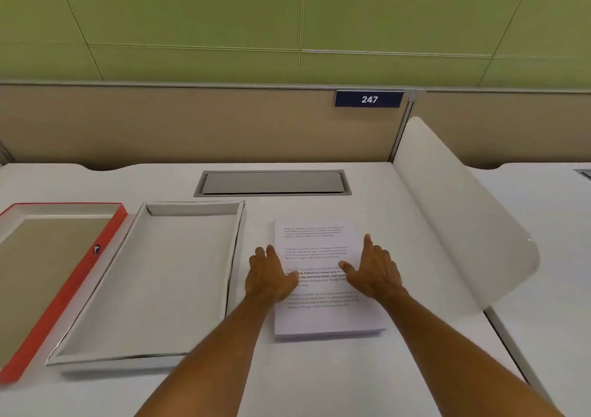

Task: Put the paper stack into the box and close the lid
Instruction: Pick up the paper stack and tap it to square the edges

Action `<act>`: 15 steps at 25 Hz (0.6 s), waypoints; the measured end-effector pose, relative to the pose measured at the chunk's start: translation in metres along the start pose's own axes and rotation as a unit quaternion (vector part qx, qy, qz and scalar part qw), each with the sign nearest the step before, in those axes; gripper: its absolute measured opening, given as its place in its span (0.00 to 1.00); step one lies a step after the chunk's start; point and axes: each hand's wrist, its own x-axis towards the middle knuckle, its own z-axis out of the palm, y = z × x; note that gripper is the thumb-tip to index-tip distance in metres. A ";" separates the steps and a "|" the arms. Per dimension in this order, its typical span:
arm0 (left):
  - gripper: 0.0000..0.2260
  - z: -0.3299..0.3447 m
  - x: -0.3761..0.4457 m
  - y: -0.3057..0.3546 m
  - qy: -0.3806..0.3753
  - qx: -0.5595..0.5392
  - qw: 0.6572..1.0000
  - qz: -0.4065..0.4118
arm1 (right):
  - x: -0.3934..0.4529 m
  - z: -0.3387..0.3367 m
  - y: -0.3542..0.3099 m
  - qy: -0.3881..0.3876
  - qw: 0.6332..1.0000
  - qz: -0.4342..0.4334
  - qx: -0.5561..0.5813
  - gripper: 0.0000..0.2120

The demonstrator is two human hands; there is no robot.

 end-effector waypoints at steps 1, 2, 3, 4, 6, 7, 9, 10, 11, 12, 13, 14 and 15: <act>0.35 0.001 0.003 -0.001 -0.004 -0.023 1.000 -0.015 | 0.006 0.006 0.001 -0.016 0.999 0.016 0.038 0.43; 0.33 0.002 0.006 -0.001 0.000 -0.046 0.998 -0.030 | 0.010 0.008 0.000 -0.030 0.996 0.036 0.070 0.41; 0.31 0.004 0.007 -0.001 -0.002 -0.058 0.997 -0.043 | 0.015 0.012 0.002 -0.038 0.993 0.055 0.100 0.37; 0.29 0.005 0.009 0.002 -0.002 -0.073 0.996 -0.058 | 0.018 0.012 0.002 -0.055 0.989 0.076 0.116 0.34; 0.28 0.008 0.014 0.010 -0.007 -0.129 0.986 -0.103 | 0.030 0.013 0.005 -0.070 0.981 0.108 0.146 0.30; 0.28 0.008 0.017 0.013 -0.007 -0.157 0.979 -0.131 | 0.038 0.013 0.008 -0.074 0.975 0.120 0.173 0.29; 0.29 0.005 0.022 0.018 -0.011 -0.198 0.963 -0.182 | 0.051 0.012 0.016 -0.094 0.955 0.145 0.240 0.28; 0.28 0.004 0.024 0.019 -0.013 -0.219 0.955 -0.200 | 0.055 0.012 0.020 -0.107 0.943 0.157 0.273 0.27; 0.26 0.002 0.026 0.019 -0.012 -0.238 0.948 -0.212 | 0.062 0.014 0.025 -0.120 0.932 0.162 0.301 0.27; 0.22 0.000 0.027 0.019 -0.013 -0.255 0.942 -0.217 | 0.066 0.016 0.027 -0.134 0.922 0.166 0.324 0.27; 0.18 -0.002 0.029 0.017 -0.014 -0.273 0.937 -0.219 | 0.071 0.017 0.029 -0.145 0.913 0.167 0.344 0.28; 0.15 -0.003 0.032 0.016 -0.021 -0.289 0.932 -0.220 | 0.073 0.017 0.028 -0.157 0.904 0.170 0.359 0.30; 0.13 -0.003 0.035 0.015 -0.027 -0.298 0.928 -0.220 | 0.076 0.019 0.030 -0.167 0.898 0.169 0.369 0.31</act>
